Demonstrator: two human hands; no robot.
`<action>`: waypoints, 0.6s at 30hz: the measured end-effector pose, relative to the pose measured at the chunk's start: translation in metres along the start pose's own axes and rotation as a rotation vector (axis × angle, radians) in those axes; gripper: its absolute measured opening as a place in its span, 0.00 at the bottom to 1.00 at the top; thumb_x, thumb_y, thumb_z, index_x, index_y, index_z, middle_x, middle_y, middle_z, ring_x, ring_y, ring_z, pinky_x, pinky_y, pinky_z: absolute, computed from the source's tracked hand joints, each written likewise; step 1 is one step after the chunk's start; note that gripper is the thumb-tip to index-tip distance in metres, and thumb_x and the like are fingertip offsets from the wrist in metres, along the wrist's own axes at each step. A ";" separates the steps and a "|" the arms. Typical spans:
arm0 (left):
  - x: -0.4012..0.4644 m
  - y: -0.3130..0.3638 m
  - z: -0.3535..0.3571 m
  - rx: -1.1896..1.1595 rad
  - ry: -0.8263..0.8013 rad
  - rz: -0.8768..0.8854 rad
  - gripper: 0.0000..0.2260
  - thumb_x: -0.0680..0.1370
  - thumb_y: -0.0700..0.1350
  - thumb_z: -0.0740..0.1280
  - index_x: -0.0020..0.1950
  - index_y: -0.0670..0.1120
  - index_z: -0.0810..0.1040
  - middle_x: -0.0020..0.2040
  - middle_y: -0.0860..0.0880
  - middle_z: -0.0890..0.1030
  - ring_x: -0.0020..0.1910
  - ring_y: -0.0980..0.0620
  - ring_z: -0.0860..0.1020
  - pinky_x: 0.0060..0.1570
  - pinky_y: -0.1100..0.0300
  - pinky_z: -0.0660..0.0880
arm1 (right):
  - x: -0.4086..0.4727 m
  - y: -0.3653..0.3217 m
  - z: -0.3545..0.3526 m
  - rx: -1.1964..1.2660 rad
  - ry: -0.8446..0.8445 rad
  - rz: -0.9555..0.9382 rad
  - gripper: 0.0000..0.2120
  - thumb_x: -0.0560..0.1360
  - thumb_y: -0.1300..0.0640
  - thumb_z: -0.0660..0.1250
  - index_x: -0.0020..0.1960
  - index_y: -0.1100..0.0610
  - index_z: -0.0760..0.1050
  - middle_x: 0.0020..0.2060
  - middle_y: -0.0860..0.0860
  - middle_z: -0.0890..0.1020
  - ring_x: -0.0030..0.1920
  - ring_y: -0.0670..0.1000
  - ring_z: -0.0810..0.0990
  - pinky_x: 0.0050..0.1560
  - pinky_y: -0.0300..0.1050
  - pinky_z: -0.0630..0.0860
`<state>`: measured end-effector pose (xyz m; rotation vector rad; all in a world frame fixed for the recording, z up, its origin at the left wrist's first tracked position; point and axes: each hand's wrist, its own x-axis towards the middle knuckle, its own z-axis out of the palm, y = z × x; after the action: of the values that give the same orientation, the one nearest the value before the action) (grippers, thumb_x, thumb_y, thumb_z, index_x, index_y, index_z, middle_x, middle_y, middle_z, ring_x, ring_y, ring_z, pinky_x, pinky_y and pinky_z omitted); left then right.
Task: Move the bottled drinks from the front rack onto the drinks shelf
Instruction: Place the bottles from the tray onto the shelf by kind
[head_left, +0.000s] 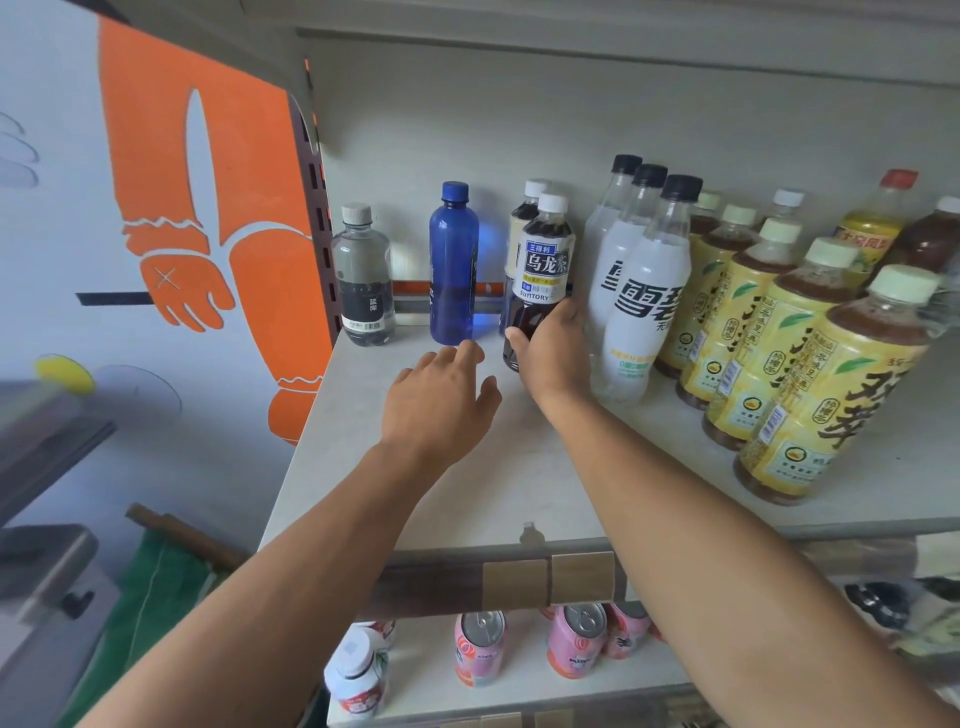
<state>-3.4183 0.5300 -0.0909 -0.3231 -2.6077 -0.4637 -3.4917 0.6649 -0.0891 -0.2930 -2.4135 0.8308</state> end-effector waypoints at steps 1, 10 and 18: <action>0.000 0.000 0.000 -0.001 0.002 0.001 0.15 0.81 0.53 0.59 0.65 0.48 0.71 0.57 0.49 0.80 0.56 0.47 0.77 0.51 0.52 0.73 | 0.000 -0.001 0.000 0.002 -0.003 0.004 0.30 0.75 0.50 0.71 0.67 0.65 0.62 0.64 0.61 0.72 0.64 0.62 0.73 0.57 0.54 0.72; 0.000 0.000 0.000 -0.004 -0.014 -0.006 0.16 0.81 0.53 0.59 0.65 0.48 0.70 0.58 0.49 0.80 0.56 0.47 0.77 0.51 0.52 0.74 | -0.003 -0.001 -0.001 -0.020 -0.062 0.064 0.33 0.76 0.48 0.70 0.70 0.67 0.61 0.66 0.62 0.72 0.65 0.62 0.72 0.59 0.54 0.72; -0.003 0.009 -0.014 -0.054 -0.055 -0.002 0.15 0.81 0.54 0.59 0.65 0.48 0.70 0.59 0.49 0.80 0.57 0.48 0.78 0.53 0.51 0.76 | -0.029 -0.011 -0.042 -0.058 -0.167 0.028 0.26 0.77 0.48 0.67 0.67 0.64 0.67 0.61 0.61 0.75 0.61 0.62 0.76 0.57 0.50 0.73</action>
<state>-3.4076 0.5330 -0.0782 -0.3554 -2.6522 -0.5343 -3.4437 0.6663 -0.0678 -0.2905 -2.5977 0.8275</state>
